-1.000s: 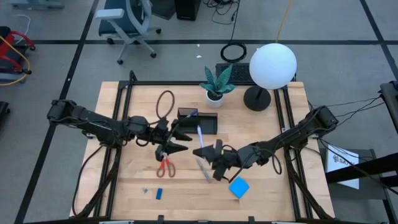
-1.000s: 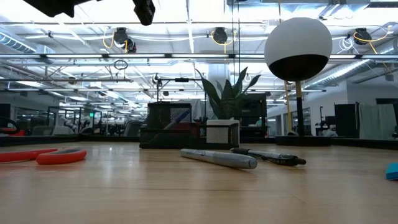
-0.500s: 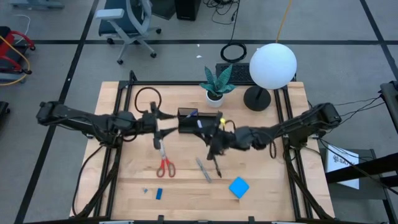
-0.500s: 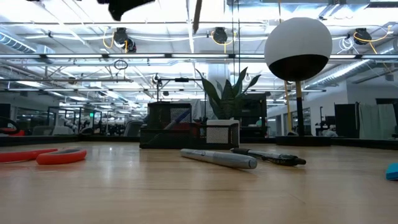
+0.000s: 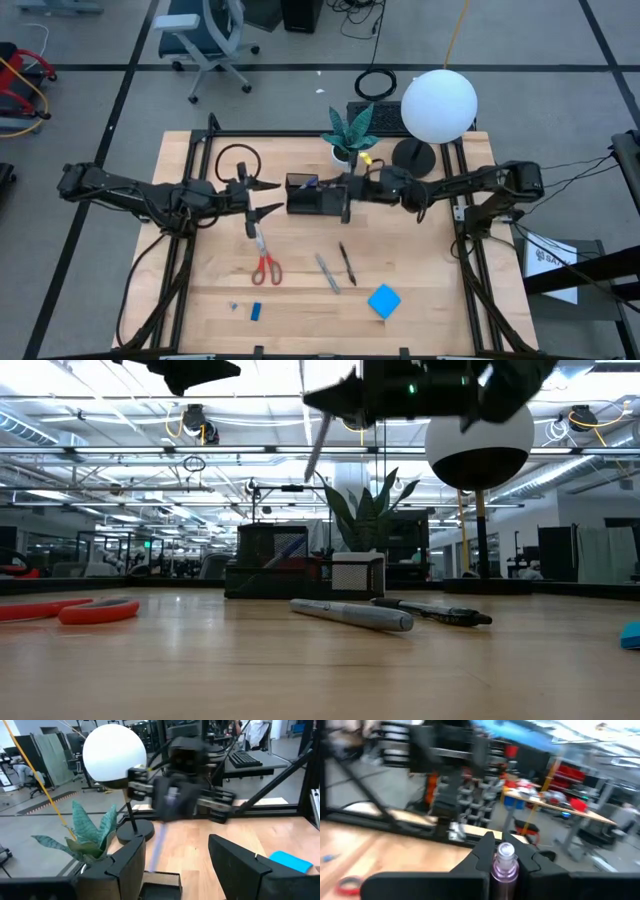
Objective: Pick and place office supplies into organizer
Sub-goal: Put the purple pen into the black desk organizer, then put the gray marker in the black desk organizer
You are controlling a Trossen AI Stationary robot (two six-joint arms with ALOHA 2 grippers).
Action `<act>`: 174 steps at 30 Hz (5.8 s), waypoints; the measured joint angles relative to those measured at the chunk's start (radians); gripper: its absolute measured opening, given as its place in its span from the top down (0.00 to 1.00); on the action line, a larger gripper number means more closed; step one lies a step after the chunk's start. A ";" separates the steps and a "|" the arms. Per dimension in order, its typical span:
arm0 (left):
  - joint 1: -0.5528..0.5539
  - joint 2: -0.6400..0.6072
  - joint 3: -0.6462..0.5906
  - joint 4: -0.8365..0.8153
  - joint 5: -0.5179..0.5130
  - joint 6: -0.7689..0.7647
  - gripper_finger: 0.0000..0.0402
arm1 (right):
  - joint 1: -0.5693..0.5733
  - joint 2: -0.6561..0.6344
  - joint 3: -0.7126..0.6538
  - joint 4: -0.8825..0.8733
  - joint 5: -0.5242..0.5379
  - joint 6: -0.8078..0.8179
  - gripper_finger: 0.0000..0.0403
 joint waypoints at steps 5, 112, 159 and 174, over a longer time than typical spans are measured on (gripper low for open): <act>-0.002 0.001 0.000 -0.003 0.020 -0.004 0.44 | -0.076 0.023 -0.055 0.094 -0.046 0.052 0.96; -0.088 0.707 0.422 -0.476 0.231 0.049 0.44 | 0.008 -0.352 0.115 -0.700 -0.096 0.083 0.80; -0.088 1.166 0.739 -0.656 0.339 0.245 0.67 | 0.026 -0.376 0.115 -0.751 -0.096 0.091 0.81; -0.059 1.173 0.739 -0.655 0.384 0.148 0.67 | 0.026 -0.376 0.115 -0.751 -0.096 0.091 0.81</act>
